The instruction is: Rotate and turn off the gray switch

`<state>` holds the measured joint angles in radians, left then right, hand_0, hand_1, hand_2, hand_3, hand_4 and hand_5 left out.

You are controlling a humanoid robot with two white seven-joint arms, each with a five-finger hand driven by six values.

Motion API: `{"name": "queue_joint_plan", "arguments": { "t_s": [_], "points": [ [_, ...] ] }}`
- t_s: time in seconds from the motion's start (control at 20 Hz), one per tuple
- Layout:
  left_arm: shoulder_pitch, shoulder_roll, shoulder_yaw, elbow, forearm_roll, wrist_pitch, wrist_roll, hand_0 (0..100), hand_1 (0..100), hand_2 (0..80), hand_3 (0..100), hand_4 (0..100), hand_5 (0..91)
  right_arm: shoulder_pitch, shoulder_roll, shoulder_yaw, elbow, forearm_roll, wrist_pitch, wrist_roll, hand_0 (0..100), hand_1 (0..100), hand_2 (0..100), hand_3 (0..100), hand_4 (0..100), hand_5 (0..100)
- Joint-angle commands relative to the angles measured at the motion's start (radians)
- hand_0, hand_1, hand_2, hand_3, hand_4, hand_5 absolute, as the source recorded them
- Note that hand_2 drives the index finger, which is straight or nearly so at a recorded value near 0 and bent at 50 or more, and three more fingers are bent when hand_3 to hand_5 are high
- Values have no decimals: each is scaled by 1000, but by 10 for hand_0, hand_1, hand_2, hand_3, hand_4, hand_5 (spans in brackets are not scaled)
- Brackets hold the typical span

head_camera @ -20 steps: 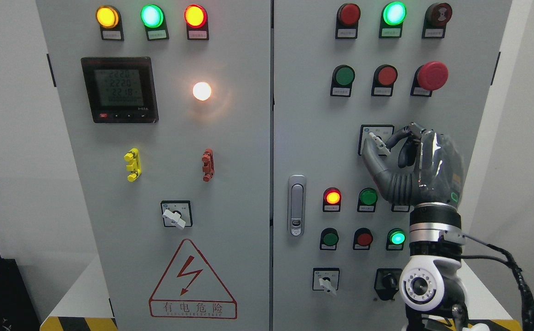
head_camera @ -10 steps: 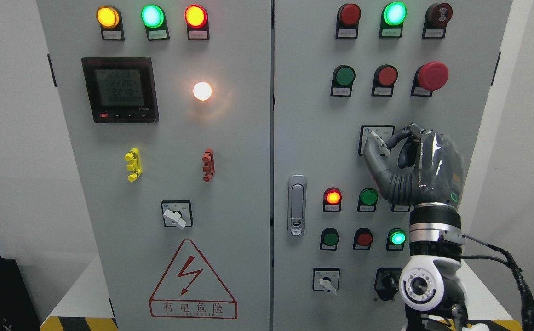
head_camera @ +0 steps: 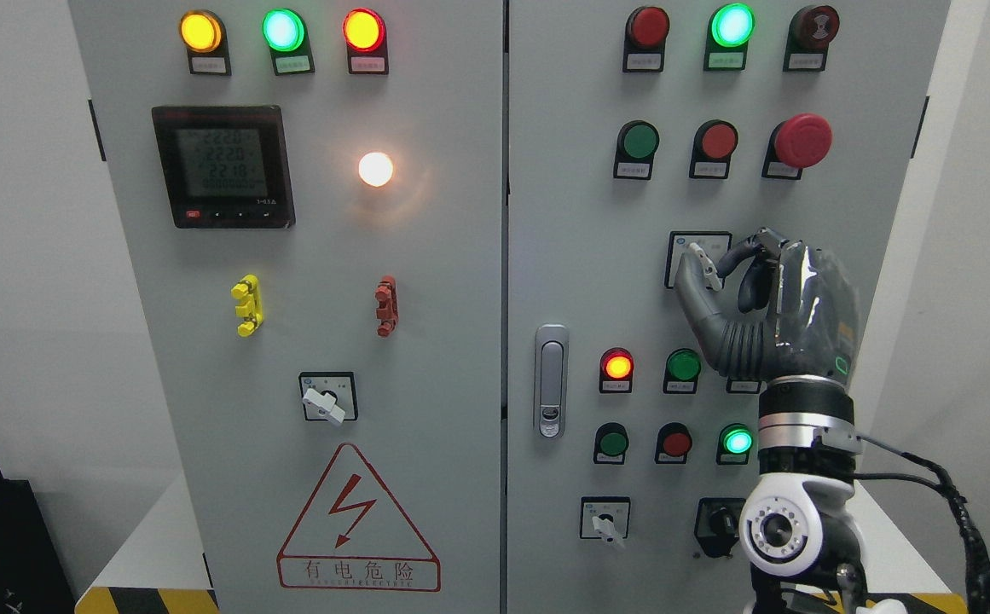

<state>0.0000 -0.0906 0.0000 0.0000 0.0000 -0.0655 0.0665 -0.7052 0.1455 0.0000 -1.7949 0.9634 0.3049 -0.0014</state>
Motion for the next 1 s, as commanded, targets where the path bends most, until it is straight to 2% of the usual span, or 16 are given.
{"name": "queue_joint_plan", "arguments": {
  "t_s": [0.0, 0.95],
  "points": [
    [-9, 0, 8, -26, 20, 0, 0, 120, 389, 0, 0, 0, 0, 0, 0, -15, 2, 0, 2, 0, 485, 464, 676, 1000, 972, 1000],
    [-9, 0, 8, -26, 20, 0, 0, 120, 389, 0, 0, 0, 0, 0, 0, -9, 2, -2, 0, 0, 542, 451, 690, 1000, 979, 1000]
  ]
}}
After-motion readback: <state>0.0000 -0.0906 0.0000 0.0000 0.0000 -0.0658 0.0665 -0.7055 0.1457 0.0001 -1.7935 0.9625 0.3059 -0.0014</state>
